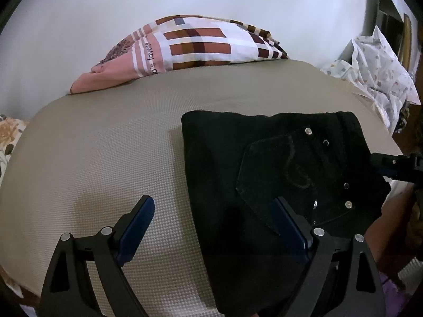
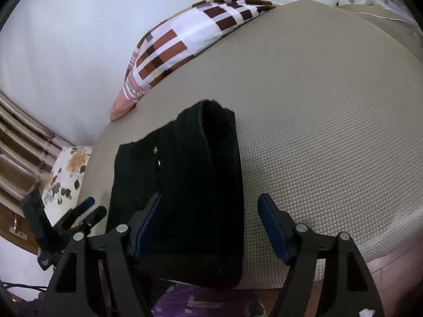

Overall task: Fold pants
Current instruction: 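Grasp the black trousers bundle end with the right tool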

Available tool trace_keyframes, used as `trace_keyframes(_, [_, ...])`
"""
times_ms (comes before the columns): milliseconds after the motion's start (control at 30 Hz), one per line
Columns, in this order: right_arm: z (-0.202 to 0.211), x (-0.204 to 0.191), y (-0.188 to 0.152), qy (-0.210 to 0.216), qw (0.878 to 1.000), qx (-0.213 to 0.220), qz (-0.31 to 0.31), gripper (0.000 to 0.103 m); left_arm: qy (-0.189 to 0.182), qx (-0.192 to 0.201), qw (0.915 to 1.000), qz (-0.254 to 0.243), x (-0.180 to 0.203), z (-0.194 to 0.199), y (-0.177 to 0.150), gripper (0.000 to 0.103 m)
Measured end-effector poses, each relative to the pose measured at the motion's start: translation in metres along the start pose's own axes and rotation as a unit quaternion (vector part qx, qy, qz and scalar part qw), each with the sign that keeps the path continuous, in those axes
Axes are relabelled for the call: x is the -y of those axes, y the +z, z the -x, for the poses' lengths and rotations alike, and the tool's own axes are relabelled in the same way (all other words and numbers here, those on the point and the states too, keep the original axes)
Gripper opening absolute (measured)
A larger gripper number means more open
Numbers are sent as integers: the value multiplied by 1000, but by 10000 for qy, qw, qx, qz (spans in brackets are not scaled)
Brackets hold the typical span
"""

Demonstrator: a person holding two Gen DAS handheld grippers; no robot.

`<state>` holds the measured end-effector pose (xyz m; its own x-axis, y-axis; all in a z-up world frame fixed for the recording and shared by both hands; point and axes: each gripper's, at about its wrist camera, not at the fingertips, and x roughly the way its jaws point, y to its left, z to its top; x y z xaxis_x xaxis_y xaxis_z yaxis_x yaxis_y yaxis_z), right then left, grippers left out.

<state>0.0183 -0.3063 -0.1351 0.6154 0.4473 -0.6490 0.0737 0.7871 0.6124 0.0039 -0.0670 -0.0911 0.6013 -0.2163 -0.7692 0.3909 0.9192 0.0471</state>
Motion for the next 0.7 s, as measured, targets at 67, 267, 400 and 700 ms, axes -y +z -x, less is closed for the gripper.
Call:
trace_keyframes(67, [-5, -2, 0, -27, 10000, -62, 72, 71, 32, -15, 10000, -8, -1, -1, 0, 90])
trace_keyframes(267, [-22, -3, 2, -141, 9993, -261, 226, 71, 86, -138, 9999, 8, -5, -8, 2, 90])
trace_keyframes(400, [-29, -3, 4, -125, 9991, -311, 277, 71, 161, -248, 9996, -21, -6, -16, 2, 90])
trace_keyframes(700, [-44, -17, 12, -14, 9959, -457, 777, 81, 103, -583, 9982, 21, -14, -35, 1, 90])
